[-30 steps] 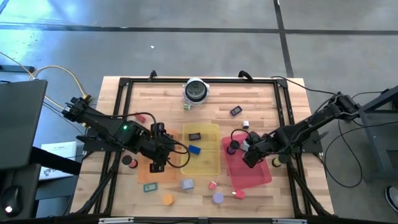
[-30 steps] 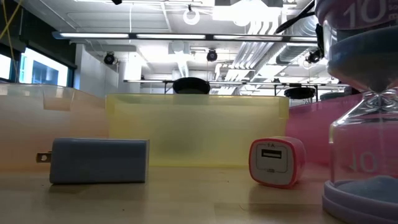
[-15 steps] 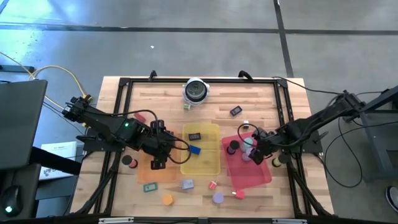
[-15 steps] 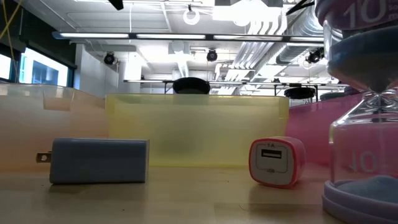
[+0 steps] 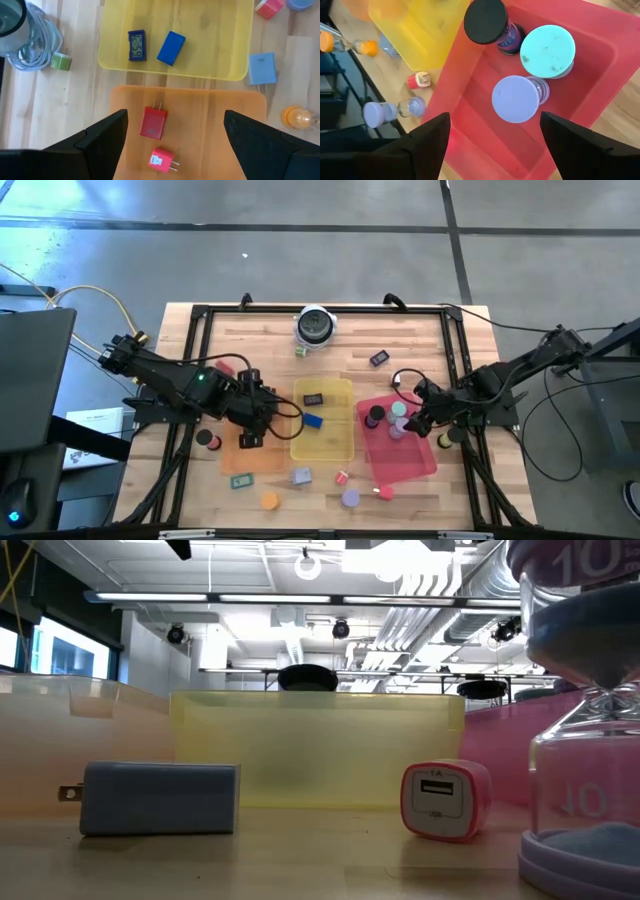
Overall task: Pick & Place Office items
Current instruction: Put the white charger adaptor into the orange bin
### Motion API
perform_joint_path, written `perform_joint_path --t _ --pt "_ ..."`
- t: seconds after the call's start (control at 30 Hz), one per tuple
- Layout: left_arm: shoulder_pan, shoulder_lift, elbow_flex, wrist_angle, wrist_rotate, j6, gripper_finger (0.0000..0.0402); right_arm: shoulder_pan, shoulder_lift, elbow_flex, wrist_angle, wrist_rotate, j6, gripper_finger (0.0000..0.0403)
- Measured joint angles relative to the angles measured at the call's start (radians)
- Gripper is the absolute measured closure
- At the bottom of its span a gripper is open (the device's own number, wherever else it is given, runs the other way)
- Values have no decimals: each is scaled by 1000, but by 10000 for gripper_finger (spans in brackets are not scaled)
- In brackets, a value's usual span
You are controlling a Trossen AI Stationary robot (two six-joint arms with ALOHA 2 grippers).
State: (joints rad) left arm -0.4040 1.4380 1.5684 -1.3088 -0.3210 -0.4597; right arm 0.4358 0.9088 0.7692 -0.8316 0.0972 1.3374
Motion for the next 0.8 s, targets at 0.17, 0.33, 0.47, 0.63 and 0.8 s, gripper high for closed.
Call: perform_joint_path --t 0.17,0.33,0.47,0.63,0.8 --pt "13 0 0 -4 -1 39 79 0 -11 0 0 1 14 105" --pt "12 0 0 -24 -1 41 79 0 -10 0 6 -17 62 105" --pt "14 0 0 -37 -15 55 79 0 -10 0 27 -22 79 105" --pt "39 0 0 -38 -29 107 79 0 -10 0 71 -22 80 105" --pt "64 0 0 -38 -30 146 79 0 -10 0 149 -33 65 105"
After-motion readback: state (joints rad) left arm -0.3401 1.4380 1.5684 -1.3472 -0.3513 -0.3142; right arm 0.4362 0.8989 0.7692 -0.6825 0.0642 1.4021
